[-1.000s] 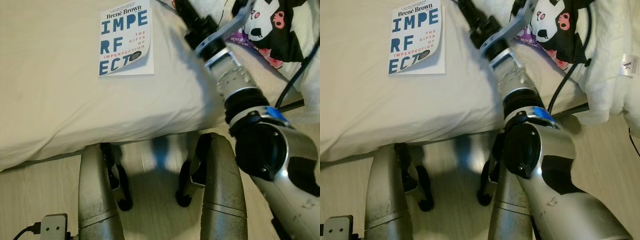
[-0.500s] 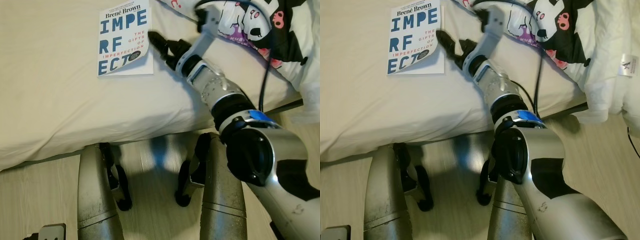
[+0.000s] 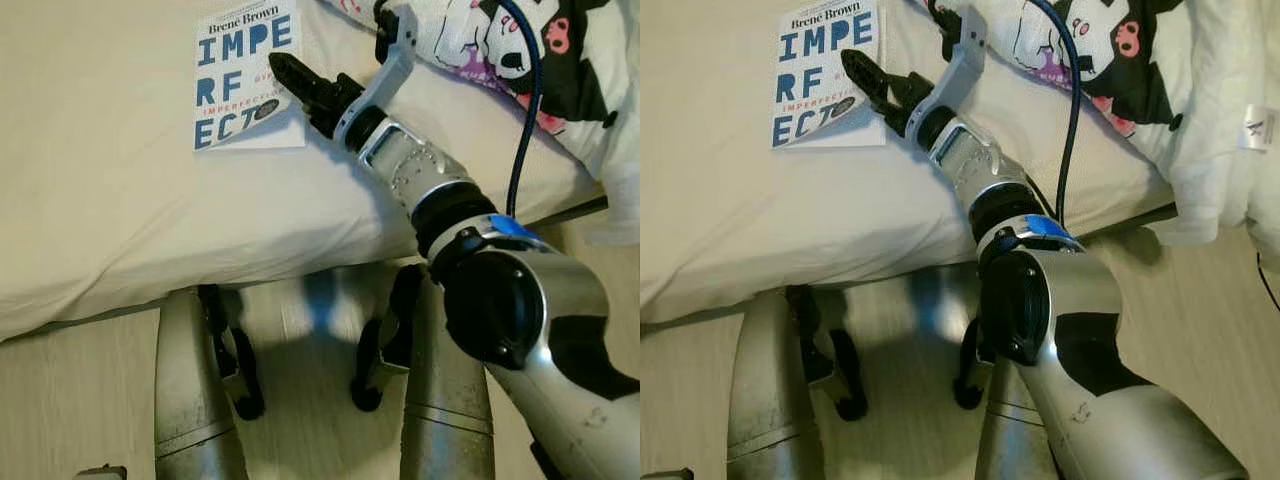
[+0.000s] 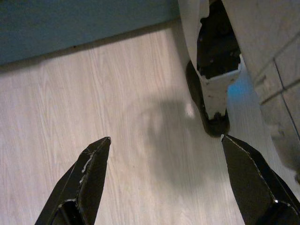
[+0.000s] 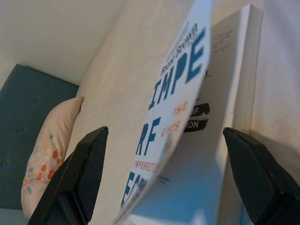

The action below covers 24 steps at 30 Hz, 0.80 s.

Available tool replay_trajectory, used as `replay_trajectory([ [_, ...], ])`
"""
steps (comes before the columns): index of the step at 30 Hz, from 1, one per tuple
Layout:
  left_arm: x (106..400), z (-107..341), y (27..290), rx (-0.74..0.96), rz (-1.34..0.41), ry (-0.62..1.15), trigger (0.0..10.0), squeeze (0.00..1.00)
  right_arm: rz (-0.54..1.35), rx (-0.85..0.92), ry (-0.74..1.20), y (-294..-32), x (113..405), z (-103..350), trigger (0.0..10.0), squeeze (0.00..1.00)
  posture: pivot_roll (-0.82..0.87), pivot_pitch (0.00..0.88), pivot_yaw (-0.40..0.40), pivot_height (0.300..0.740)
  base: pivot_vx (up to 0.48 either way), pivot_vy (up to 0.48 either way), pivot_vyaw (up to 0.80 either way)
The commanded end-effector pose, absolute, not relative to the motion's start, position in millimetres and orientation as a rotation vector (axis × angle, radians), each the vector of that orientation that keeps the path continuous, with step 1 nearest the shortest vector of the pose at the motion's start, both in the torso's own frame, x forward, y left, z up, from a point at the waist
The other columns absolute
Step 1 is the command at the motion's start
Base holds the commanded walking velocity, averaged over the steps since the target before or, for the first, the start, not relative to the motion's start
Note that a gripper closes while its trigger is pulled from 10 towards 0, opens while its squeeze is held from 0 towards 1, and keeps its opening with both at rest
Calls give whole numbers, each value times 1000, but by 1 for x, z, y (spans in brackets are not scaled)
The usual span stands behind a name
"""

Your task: Clean up the room

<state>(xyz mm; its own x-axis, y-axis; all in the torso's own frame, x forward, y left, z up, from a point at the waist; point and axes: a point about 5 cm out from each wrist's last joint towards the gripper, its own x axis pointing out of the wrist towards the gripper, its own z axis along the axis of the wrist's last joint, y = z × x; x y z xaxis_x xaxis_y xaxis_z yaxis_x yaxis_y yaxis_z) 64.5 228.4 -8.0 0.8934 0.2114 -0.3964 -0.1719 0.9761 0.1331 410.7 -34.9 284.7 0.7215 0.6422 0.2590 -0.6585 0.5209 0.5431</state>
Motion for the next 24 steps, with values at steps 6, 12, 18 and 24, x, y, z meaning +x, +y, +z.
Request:
replay_trajectory([
  [6,35,-7,222,73,186,505,10000,0,700,563,176,-21,406,243,10000,0,160,731,52,483,0,0,0],
  [12,28,3,219,71,191,500,10000,0,760,726,97,-21,406,259,10000,0,191,761,61,483,0,0,0],
  [18,26,8,219,71,189,496,10000,0,784,779,84,-18,405,266,9373,0,202,761,63,483,0,0,0],
  [24,24,17,220,72,193,491,10000,0,771,573,259,1,397,240,0,0,210,775,62,483,0,0,0],
])
